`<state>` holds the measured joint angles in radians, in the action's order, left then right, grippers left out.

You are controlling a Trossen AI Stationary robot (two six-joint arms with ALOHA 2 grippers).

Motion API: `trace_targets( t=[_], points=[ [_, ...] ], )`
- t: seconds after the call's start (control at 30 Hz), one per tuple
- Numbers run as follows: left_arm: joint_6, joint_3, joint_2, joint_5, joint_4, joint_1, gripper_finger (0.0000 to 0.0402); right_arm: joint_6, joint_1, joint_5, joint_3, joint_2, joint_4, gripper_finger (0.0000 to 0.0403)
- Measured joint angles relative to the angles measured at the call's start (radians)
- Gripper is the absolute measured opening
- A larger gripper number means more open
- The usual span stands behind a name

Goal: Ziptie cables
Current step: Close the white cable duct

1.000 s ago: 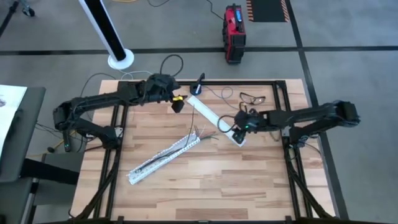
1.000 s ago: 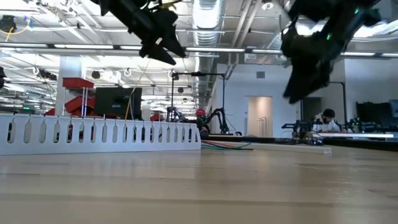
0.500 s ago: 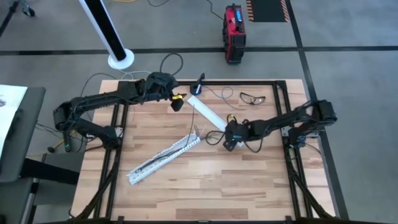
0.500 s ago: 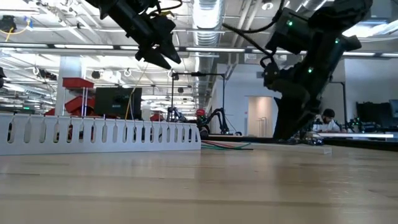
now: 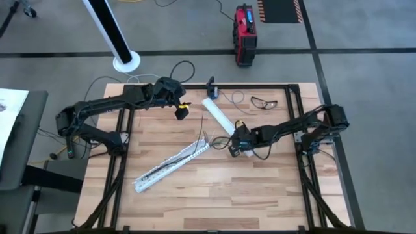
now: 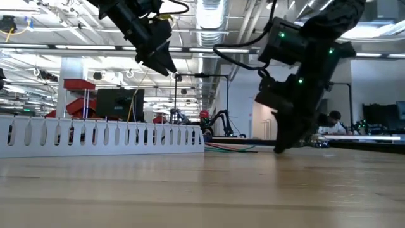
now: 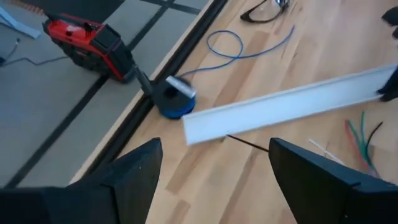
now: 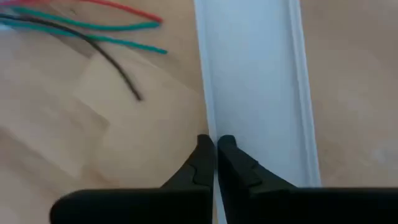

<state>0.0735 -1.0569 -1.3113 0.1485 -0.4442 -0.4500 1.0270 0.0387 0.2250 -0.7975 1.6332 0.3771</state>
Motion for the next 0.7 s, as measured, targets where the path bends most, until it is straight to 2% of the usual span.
trace_targets(
  t=[0.37, 0.57, 0.7],
  points=[
    [0.032, 0.0, 0.0, 0.025, 0.002, -0.011, 0.029, 0.179, 0.01, -0.066, -0.022, -0.245, -0.224, 0.0001],
    [0.054, 0.0, 0.0, 0.024, 0.001, -0.011, 0.029, 0.371, 0.051, -0.093, -0.017, -0.279, -0.298, 0.0001],
    [0.08, 0.0, 0.0, 0.008, 0.001, -0.011, 0.029, 0.529, 0.078, -0.058, 0.099, -0.269, -0.468, 0.0001]
  ],
)
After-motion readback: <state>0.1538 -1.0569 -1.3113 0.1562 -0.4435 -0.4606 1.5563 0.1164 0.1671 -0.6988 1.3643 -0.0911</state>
